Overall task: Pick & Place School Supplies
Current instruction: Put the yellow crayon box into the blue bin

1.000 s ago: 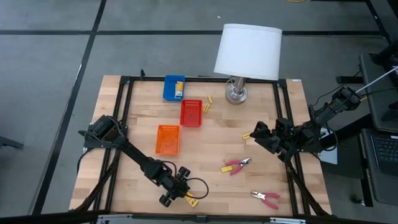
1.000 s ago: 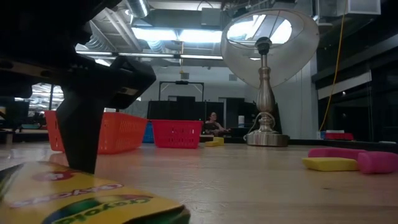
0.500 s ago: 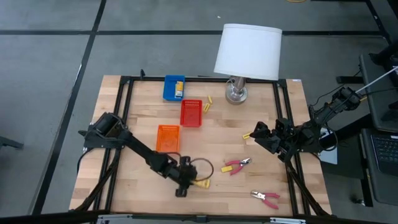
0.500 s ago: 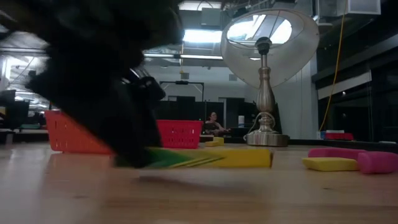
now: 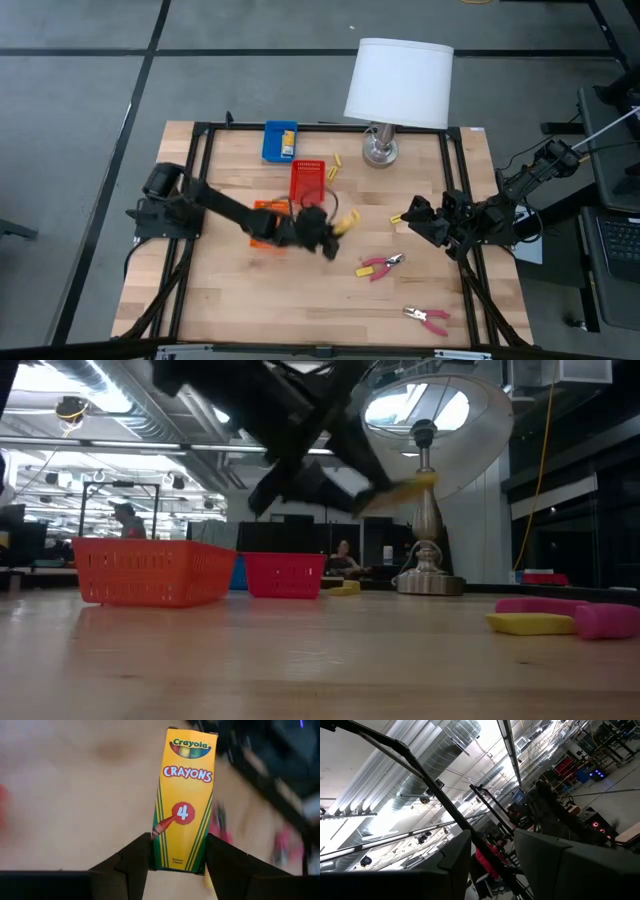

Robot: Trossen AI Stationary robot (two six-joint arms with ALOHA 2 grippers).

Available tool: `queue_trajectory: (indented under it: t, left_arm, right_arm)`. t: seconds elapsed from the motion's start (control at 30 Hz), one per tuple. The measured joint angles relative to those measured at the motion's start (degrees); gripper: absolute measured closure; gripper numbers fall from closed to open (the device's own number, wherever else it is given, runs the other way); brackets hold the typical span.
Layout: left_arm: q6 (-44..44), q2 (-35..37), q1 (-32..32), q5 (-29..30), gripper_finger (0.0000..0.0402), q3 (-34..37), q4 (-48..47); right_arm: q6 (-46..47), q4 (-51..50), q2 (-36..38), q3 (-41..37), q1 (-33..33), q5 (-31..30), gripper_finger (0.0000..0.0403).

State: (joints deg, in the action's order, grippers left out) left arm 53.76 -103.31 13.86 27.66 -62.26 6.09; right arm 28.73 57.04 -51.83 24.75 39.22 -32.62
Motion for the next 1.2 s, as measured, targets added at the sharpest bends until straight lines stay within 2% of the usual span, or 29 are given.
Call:
queue_trajectory:
  t: [0.17,0.43,0.6,0.7,0.93,1.07,1.2]
  left_arm:
    - [0.1,6.4,-6.5,4.8,0.0228,-0.1,-1.9]
    - [7.1,17.5,-18.6,11.8,0.0228,0.0,-23.6]
    - [13.2,20.6,-27.1,11.1,0.0228,0.0,-35.1]
    - [13.1,20.2,-32.4,7.5,0.0228,0.0,-36.6]
    - [5.9,14.3,-42.0,-3.5,0.0229,0.0,-31.6]
    - [2.7,11.0,-44.3,-7.7,0.0229,0.0,-29.8]
    - [2.0,9.3,-45.2,-9.2,0.0229,0.0,-30.2]
  right_arm:
    - [-0.5,-0.4,0.0,0.0,0.0,-1.5,0.0247]
    - [-0.9,-0.6,0.0,0.0,0.0,-3.0,0.0247]
    - [-0.9,-1.1,0.0,0.0,-0.1,-4.5,0.0247]
    - [-0.9,-1.3,0.0,0.0,0.0,-5.3,0.0247]
    - [-0.6,-1.3,0.0,0.0,0.0,-5.6,0.0247]
    - [-0.3,-1.3,0.0,0.0,0.0,-6.2,0.0247]
    - [0.4,-1.3,0.0,0.0,0.0,-6.2,0.0247]
